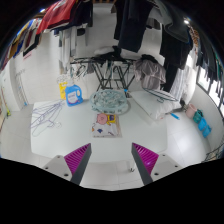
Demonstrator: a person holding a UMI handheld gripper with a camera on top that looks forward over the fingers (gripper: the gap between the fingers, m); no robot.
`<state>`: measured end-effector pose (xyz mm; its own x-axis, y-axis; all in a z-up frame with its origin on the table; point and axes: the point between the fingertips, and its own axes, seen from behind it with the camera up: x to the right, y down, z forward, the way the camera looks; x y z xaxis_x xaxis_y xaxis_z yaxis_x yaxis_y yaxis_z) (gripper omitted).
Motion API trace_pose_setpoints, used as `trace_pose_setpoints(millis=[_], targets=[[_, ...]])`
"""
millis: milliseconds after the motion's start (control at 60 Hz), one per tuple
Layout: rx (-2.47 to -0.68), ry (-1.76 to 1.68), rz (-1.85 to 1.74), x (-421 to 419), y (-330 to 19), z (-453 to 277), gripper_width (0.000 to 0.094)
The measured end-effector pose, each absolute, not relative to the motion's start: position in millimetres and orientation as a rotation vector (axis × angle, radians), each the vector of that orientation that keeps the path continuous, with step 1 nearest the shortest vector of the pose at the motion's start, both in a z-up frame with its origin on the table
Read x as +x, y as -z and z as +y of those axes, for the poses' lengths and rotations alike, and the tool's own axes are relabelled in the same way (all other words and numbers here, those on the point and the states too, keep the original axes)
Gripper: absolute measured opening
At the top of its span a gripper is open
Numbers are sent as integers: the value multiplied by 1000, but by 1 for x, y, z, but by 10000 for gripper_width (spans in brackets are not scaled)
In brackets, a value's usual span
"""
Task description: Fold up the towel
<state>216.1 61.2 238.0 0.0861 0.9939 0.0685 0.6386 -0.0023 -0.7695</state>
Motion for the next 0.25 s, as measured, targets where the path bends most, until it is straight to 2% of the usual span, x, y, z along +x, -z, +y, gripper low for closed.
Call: trace_pose_setpoints(millis=[250], targets=[[-1696, -707, -1610, 219, -244, 54, 851]])
